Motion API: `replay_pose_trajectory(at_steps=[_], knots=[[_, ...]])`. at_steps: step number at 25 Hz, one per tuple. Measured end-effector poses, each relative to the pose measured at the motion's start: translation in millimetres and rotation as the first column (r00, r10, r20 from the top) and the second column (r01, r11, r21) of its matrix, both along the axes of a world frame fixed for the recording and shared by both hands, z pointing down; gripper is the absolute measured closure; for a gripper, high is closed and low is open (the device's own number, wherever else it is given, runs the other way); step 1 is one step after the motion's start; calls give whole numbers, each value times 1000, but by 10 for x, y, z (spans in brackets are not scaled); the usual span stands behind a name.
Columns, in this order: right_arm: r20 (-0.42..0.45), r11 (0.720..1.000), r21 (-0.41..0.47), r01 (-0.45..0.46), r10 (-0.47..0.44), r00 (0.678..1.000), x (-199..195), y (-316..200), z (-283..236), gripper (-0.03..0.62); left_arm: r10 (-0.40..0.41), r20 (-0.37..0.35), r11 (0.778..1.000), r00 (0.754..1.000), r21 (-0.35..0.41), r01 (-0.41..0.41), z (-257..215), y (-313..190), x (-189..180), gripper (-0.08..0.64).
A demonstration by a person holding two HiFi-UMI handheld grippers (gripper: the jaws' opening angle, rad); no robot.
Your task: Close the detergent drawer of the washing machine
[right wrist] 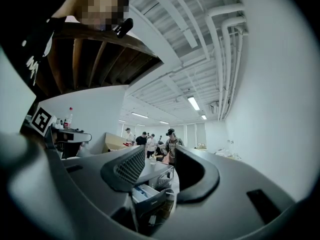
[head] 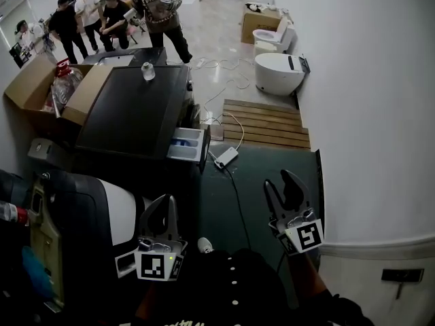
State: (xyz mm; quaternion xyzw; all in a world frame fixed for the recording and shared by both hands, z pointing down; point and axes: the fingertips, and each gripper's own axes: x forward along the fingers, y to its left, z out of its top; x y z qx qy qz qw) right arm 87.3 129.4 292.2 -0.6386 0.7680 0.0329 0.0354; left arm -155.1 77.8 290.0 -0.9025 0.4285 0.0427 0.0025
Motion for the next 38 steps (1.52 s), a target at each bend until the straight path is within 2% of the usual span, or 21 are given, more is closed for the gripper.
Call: replay_pose_trajectory(at_steps=[5, 8, 11, 13, 17, 22, 32, 38], knots=[[20, 999, -11, -46, 46, 999, -121, -61, 10, 394, 26, -4, 1000, 1000, 10, -26, 51, -81, -81, 545], [19, 997, -56, -60, 62, 998, -103, -35, 153, 395, 39, 0, 999, 999, -11, -39, 114, -110, -62, 545], [42, 996, -50, -78, 80, 996, -24, -57, 145, 396, 59, 11, 998, 998, -18, -59, 160, -132, 20, 545], [45, 995, -55, -88, 90, 995, 56, -98, 171, 396, 69, -1, 998, 998, -15, -69, 160, -175, 82, 545], [29, 998, -34, -51, 52, 998, 192, -198, 220, 396, 44, 32, 998, 999, -35, -43, 167, -311, 200, 545], [40, 998, -29, -53, 54, 998, 460, -383, 179, 396, 50, 27, 998, 998, -24, -49, 140, -459, 454, 545], [33, 996, -70, -62, 64, 997, 1021, -774, 263, 396, 22, 34, 1000, 999, -23, -22, 146, -829, 955, 545], [46, 999, -20, -34, 35, 998, 1293, -1037, 180, 396, 3, 32, 1000, 999, -15, -2, 150, -1081, 1243, 545]])
